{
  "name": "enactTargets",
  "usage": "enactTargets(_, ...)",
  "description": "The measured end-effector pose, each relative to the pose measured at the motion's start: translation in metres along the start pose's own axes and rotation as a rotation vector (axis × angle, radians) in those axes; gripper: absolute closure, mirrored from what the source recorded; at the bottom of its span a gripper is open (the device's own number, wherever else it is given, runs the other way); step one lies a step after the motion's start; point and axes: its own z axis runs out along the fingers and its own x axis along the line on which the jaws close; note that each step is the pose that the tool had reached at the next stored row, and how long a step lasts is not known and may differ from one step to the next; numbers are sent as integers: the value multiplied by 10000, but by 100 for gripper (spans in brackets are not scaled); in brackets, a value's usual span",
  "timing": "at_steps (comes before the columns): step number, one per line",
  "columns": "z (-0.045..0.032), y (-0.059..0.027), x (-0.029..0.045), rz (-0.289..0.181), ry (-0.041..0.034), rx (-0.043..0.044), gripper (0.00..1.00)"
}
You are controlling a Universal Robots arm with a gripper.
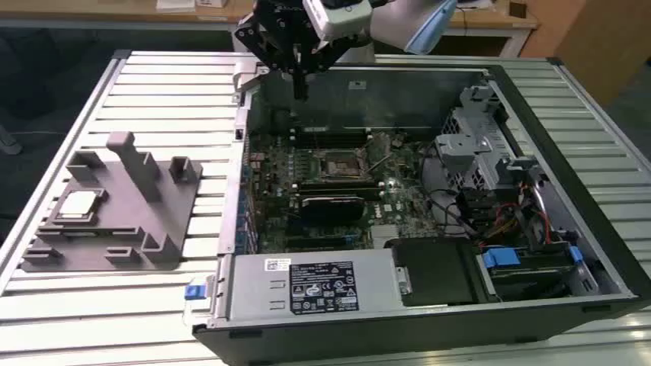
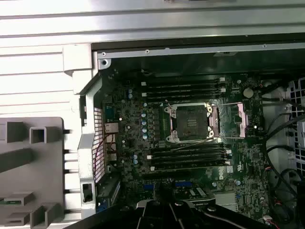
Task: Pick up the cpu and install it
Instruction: 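Reach for the cpu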
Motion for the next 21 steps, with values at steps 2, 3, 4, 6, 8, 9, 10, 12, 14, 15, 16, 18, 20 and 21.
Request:
enactTargets(2, 0, 0, 0, 0, 0, 0, 89)
enactTargets(3, 0, 0, 0, 0, 0, 0, 89)
enactTargets(4, 0, 0, 0, 0, 0, 0, 89)
enactTargets(6, 0, 0, 0, 0, 0, 0, 89)
enactTargets(8, 0, 0, 0, 0, 0, 0, 89)
enactTargets(9, 0, 0, 0, 0, 0, 0, 89)
enactTargets(10, 0, 0, 0, 0, 0, -1, 89)
enactTargets(12, 0, 0, 2, 1, 0, 0, 89)
enactTargets(14, 0, -2, 15, 1, -1, -2, 89)
enactTargets(15, 0, -2, 26, 0, -1, -1, 89)
enactTargets(16, -1, -3, 40, 0, 0, 0, 89)
enactTargets(18, -2, -6, 78, -1, -1, -1, 89)
enactTargets(20, -3, -9, 122, 0, -1, 0, 89)
enactTargets(21, -4, -11, 146, 1, -2, 0, 89)
